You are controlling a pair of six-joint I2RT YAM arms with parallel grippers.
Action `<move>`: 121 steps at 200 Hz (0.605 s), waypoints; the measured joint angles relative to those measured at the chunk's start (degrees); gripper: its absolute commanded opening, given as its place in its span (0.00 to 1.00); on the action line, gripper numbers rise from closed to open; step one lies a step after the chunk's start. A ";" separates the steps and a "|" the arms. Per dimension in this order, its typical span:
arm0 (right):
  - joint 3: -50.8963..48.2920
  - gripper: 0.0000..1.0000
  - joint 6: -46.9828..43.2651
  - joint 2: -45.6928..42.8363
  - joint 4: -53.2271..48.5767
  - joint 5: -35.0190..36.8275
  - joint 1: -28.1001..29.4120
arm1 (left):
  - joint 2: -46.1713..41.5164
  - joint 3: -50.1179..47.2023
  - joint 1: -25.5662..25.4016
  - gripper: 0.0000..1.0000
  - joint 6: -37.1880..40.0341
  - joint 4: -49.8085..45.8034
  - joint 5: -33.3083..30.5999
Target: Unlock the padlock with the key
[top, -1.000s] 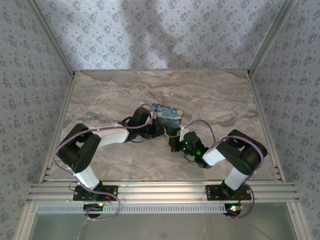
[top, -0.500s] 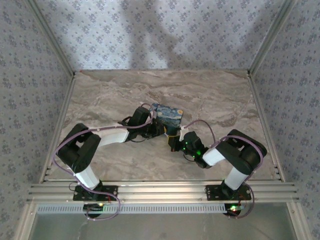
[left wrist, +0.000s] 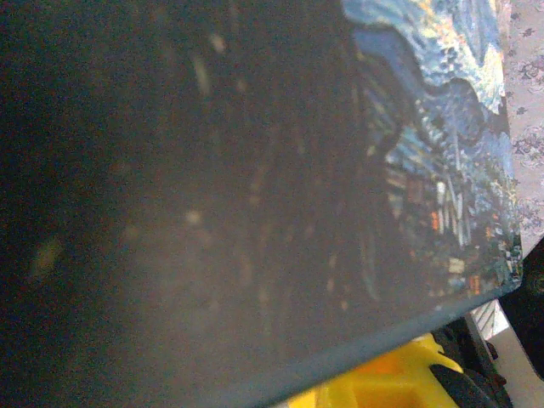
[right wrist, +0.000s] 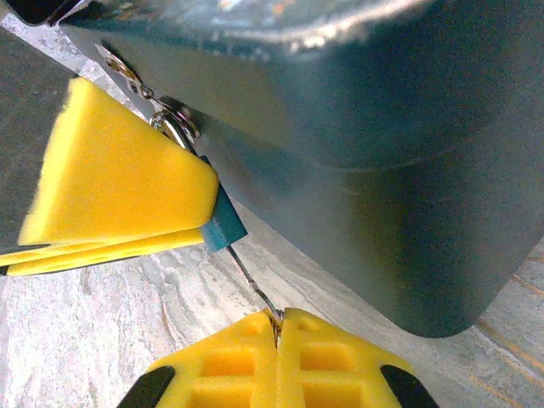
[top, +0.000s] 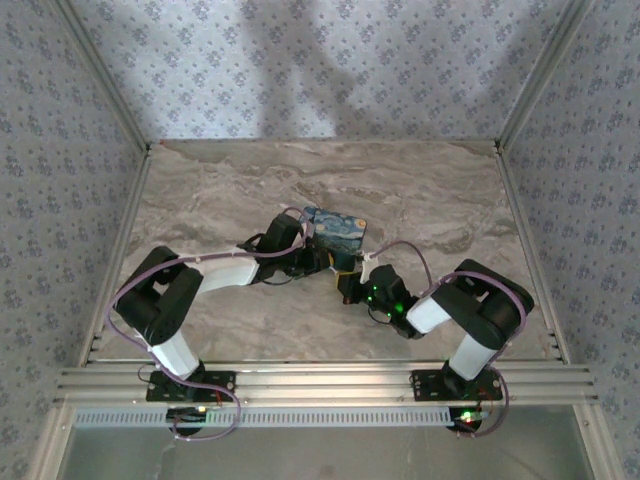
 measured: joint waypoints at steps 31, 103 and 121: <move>0.00 0.00 0.24 0.00 0.33 0.04 0.00 | 0.00 0.00 -0.04 0.19 0.00 0.39 -0.02; 0.11 0.00 1.51 0.72 1.36 0.83 0.00 | 0.04 0.00 -0.42 0.19 -0.24 0.63 -0.68; 0.13 0.00 1.53 0.76 1.49 1.11 0.00 | 0.15 0.00 -0.42 0.19 -0.46 0.87 -0.68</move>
